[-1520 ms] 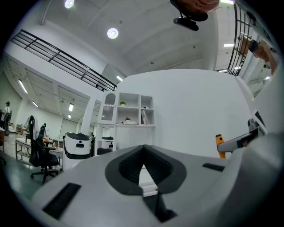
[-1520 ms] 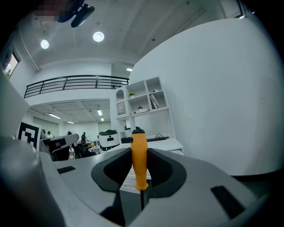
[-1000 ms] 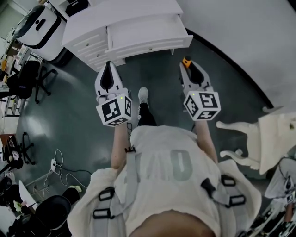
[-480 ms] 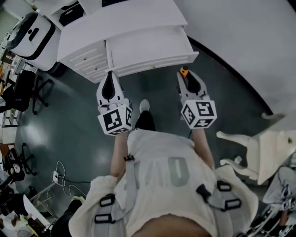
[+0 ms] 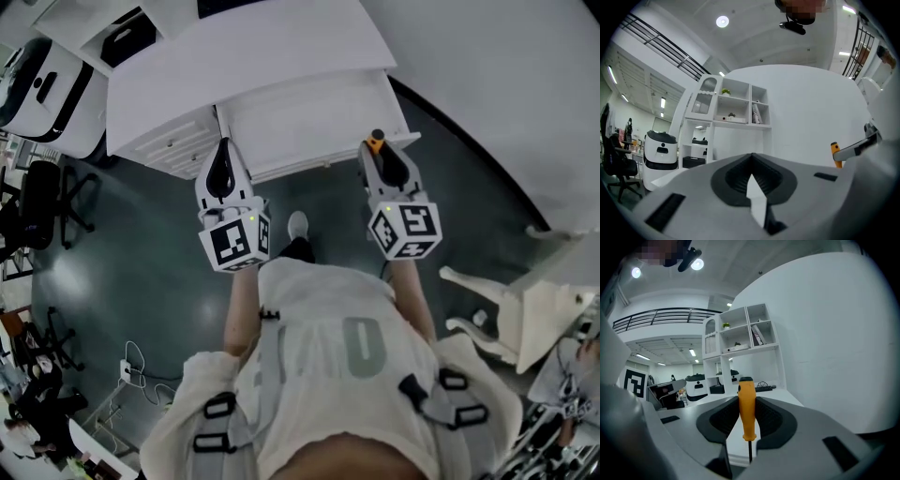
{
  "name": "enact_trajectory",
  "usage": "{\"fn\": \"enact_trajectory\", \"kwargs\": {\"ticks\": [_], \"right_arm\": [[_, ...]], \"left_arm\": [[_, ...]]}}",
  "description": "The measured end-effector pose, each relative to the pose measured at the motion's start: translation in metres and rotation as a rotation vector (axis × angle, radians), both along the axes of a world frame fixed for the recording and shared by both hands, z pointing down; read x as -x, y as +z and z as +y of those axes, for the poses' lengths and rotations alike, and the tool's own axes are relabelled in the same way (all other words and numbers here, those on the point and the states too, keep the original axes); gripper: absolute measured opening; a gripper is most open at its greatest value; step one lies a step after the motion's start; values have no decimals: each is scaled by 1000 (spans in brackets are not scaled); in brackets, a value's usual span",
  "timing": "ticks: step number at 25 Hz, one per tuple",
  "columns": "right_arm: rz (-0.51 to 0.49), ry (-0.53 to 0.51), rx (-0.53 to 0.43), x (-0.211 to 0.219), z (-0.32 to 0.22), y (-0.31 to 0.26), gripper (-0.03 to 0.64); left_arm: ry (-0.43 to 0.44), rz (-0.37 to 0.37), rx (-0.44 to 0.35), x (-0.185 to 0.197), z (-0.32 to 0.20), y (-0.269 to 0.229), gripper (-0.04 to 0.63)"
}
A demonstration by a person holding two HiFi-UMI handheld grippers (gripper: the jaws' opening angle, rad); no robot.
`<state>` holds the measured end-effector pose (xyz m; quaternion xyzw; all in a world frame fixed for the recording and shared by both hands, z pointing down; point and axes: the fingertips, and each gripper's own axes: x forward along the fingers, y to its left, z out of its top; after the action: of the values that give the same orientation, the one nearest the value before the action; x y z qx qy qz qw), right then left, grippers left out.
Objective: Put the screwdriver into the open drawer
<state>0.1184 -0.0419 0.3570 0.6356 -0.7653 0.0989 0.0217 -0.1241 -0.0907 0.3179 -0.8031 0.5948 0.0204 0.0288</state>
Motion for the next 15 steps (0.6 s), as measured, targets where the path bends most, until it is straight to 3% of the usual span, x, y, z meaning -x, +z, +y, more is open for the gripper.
{"fn": "enact_trajectory", "kwargs": {"ticks": [8, 15], "right_arm": [[19, 14, 15, 25, -66, -3, 103], [12, 13, 29, 31, -89, 0, 103]], "left_arm": [[15, 8, 8, 22, -75, -1, 5], [26, 16, 7, 20, -102, 7, 5]]}}
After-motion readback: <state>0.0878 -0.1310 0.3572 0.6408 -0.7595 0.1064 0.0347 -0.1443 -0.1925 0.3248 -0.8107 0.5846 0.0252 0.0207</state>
